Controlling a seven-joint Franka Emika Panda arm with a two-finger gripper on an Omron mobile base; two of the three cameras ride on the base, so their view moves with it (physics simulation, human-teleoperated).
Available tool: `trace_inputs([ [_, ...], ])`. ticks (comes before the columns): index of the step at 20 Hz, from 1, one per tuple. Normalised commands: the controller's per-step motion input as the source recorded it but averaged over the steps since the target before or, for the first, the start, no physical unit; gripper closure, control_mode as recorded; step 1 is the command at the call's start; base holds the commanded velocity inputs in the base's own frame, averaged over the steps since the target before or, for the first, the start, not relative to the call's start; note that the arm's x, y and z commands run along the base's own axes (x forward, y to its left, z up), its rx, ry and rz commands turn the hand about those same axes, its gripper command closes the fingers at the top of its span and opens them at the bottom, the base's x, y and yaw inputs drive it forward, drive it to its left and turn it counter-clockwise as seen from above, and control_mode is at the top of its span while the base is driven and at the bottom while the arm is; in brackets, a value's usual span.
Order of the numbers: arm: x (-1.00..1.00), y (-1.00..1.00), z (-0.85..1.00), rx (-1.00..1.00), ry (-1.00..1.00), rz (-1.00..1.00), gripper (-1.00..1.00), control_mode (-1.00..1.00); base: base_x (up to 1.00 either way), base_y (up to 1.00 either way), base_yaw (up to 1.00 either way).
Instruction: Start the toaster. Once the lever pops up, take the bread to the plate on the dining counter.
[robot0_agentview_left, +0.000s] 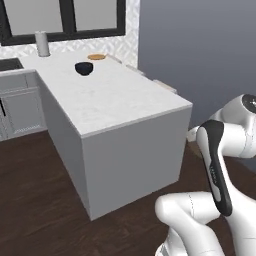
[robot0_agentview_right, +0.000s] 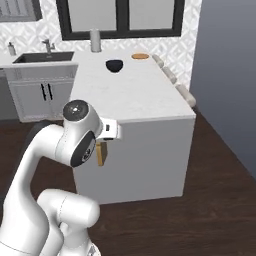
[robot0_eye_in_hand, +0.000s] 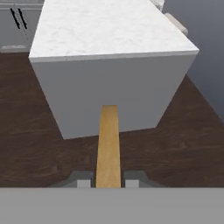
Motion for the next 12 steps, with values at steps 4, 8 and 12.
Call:
trace_inputs([
  [4,0.0,0.0,0.0,0.0,0.0,0.0,1.0,1.0,0.87,-1.0,-0.07],
  [8,0.0,0.0,0.0,0.0,0.0,0.0,1.0,1.0,0.85,-1.0,-0.01],
  [12,0.0,0.0,0.0,0.0,0.0,0.0,1.0,1.0,0.81,-1.0,0.05],
])
